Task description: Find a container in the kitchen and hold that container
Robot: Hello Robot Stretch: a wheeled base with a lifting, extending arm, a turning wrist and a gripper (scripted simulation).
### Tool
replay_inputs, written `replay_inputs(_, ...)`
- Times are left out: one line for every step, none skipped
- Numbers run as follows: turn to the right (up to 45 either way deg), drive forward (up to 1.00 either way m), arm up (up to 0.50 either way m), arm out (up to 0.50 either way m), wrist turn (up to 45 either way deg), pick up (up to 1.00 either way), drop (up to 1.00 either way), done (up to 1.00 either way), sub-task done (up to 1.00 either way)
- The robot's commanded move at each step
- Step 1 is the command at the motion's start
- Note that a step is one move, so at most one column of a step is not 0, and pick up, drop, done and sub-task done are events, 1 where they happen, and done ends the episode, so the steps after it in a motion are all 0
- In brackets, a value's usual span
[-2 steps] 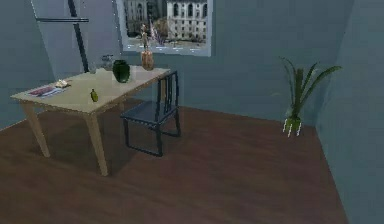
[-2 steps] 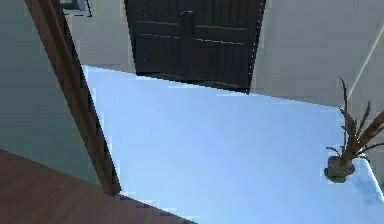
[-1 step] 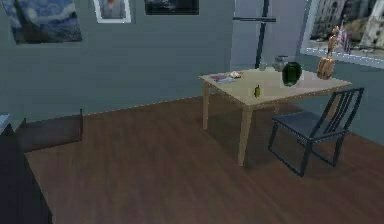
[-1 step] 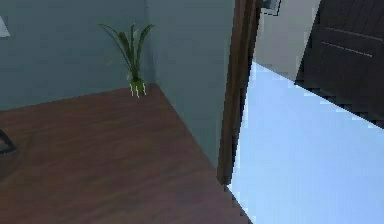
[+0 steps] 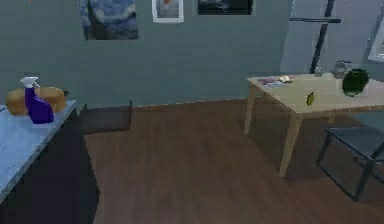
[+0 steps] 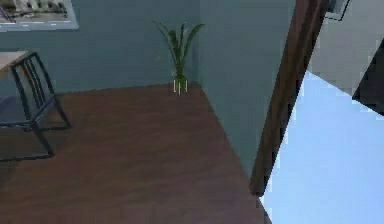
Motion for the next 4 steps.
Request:
replay_inputs(0.0, 0.7, 0.0, 0.0, 0.0, 0.0, 0.0, 0.0, 0.0)
replay_inputs(-45.0, 0.0, 0.0, 0.0, 0.0, 0.0, 0.0, 0.0, 0.0)
replay_inputs(-45.0, 0.0, 0.0, 0.0, 0.0, 0.0, 0.0, 0.0, 0.0)
replay_inputs(-45.0, 0.0, 0.0, 0.0, 0.0, 0.0, 0.0, 0.0, 0.0)
